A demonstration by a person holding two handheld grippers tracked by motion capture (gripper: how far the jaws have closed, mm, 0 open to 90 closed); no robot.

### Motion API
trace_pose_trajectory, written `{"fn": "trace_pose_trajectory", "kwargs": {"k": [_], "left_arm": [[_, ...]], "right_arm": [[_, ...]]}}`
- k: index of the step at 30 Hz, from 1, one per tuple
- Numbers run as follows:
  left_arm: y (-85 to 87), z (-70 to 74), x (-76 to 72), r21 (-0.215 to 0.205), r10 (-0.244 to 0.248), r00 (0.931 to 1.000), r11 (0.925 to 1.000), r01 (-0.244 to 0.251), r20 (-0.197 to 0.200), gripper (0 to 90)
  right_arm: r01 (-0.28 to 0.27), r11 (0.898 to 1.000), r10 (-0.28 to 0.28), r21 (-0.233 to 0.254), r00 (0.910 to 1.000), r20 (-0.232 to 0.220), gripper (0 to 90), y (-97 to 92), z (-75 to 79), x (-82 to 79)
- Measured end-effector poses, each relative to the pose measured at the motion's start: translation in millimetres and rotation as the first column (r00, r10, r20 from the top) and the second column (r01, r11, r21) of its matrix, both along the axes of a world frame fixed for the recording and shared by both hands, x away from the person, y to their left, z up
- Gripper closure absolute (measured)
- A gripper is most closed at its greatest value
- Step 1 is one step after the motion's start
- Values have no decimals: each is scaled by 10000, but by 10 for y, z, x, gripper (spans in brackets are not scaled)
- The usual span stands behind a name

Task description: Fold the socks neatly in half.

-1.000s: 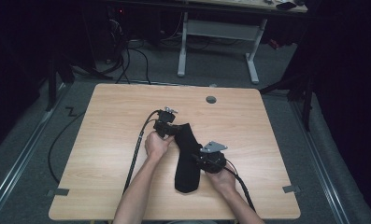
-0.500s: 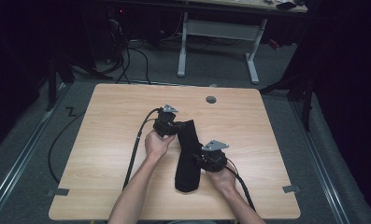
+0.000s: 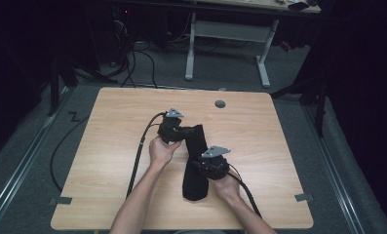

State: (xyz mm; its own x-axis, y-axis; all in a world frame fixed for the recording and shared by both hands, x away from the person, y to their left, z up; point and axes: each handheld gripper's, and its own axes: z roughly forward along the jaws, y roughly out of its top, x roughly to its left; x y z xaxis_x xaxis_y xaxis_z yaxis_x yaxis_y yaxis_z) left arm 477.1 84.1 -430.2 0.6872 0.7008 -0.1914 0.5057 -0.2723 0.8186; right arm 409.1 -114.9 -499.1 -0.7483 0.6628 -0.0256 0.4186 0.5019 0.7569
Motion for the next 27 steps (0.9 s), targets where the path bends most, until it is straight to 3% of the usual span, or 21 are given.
{"fn": "trace_pose_trajectory", "kwargs": {"k": [4, 11, 17, 22, 24, 27], "left_arm": [[33, 32, -87, -608, -310, 9995, 9977, 313, 56, 800], [63, 82, -267, -468, -665, 9969, 9966, 684, 409, 799], [111, -53, -333, -455, -710, 9972, 9964, 720, 238, 797], [136, -117, -328, -565, -386, 9981, 9975, 413, 481, 794], [148, -121, -336, -589, -313, 9980, 9977, 346, 553, 793], [157, -131, -341, -590, -226, 9982, 9979, 259, 557, 794]], "right_arm": [[368, 9993, -367, 60, 9993, -81, 667, 22, -61, 71], [679, 9976, -675, -132, 9974, 256, 663, 85, -69, 195], [935, 9956, -937, 88, 9953, 262, 647, 80, -83, 260], [962, 9948, -968, 321, 9952, 171, 545, 36, -34, 223], [604, 9969, -614, 512, 9980, 174, 516, -10, 37, 155], [278, 9991, -286, 325, 9992, 265, 509, -73, 111, 21]]}}
